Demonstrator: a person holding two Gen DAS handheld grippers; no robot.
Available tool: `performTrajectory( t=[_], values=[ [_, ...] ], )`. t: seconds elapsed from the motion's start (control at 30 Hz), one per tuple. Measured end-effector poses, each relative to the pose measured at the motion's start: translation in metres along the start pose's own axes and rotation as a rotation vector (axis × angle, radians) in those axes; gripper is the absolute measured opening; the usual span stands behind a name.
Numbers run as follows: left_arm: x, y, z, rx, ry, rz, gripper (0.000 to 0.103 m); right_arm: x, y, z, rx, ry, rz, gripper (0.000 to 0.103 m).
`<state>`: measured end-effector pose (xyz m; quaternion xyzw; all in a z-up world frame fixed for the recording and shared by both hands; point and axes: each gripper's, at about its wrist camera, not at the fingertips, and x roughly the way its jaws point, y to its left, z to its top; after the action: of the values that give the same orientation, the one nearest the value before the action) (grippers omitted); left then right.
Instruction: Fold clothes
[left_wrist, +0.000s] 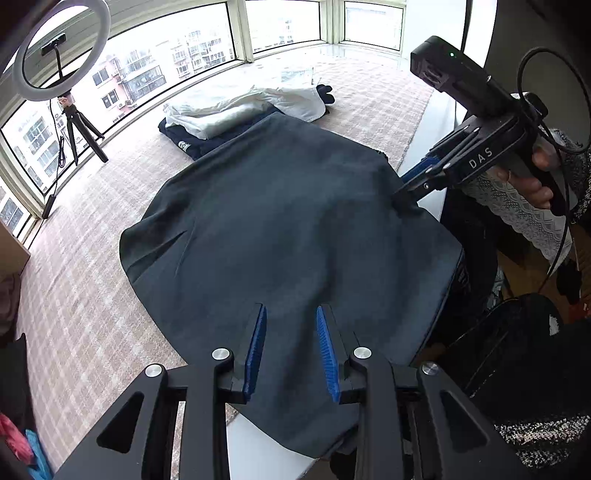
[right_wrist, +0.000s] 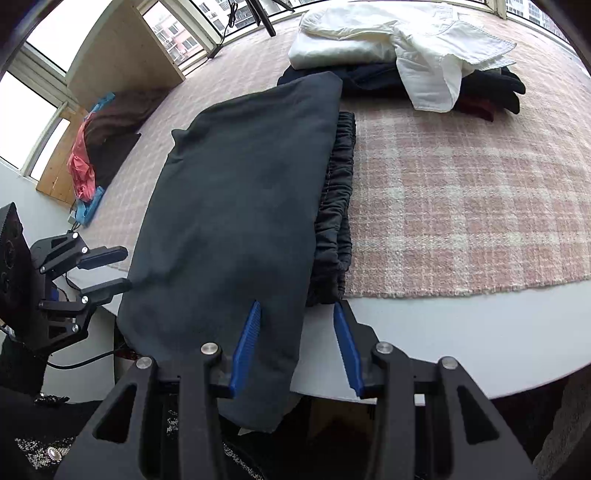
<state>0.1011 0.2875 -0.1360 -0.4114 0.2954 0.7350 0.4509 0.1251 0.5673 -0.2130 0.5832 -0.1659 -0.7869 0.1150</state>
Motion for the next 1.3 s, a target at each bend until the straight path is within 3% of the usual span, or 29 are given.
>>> performTrajectory(
  t=[0.07, 0.13, 0.23, 0.3, 0.47, 0.73, 0.8, 0.83, 0.87, 1.07, 1.23, 1.3],
  values=[
    [0.010, 0.006, 0.003, -0.005, 0.015, 0.010, 0.029, -0.006, 0.005, -0.002, -0.013, -0.020, -0.002, 0.041],
    [0.018, 0.008, 0.004, -0.006, 0.028, 0.012, 0.029, -0.028, 0.007, 0.004, -0.017, -0.102, -0.013, 0.041],
    [0.027, 0.006, 0.002, -0.012, 0.048, 0.001, 0.029, -0.053, -0.002, 0.038, -0.002, -0.193, 0.023, 0.041],
    [0.028, 0.004, 0.000, -0.019, 0.050, -0.005, 0.029, -0.051, -0.005, 0.067, -0.023, -0.205, -0.004, 0.041],
    [0.028, 0.002, -0.001, -0.044, 0.048, -0.010, 0.029, -0.013, -0.011, 0.117, -0.049, -0.112, -0.042, 0.041],
    [0.031, 0.004, 0.000, -0.044, 0.052, -0.020, 0.030, 0.008, -0.006, 0.141, -0.106, -0.061, -0.025, 0.039],
    [0.030, 0.005, -0.001, -0.054, 0.053, -0.023, 0.030, 0.009, -0.005, 0.143, -0.112, -0.066, -0.007, 0.026],
    [0.030, 0.006, -0.002, -0.059, 0.054, -0.024, 0.030, 0.007, -0.004, 0.143, -0.116, -0.074, 0.003, 0.011],
    [0.029, 0.007, -0.001, -0.063, 0.052, -0.025, 0.030, 0.003, -0.002, 0.144, -0.125, -0.088, 0.014, 0.007],
    [0.025, 0.007, 0.008, -0.064, 0.026, -0.045, 0.031, -0.024, 0.022, 0.163, -0.235, -0.175, 0.039, 0.005],
    [0.040, 0.004, 0.015, -0.043, 0.051, -0.049, 0.031, 0.015, -0.003, 0.180, -0.194, -0.098, -0.048, 0.006],
    [0.032, 0.005, 0.016, -0.037, 0.045, -0.046, 0.032, 0.026, -0.012, 0.176, -0.161, -0.042, -0.084, 0.011]
  ],
)
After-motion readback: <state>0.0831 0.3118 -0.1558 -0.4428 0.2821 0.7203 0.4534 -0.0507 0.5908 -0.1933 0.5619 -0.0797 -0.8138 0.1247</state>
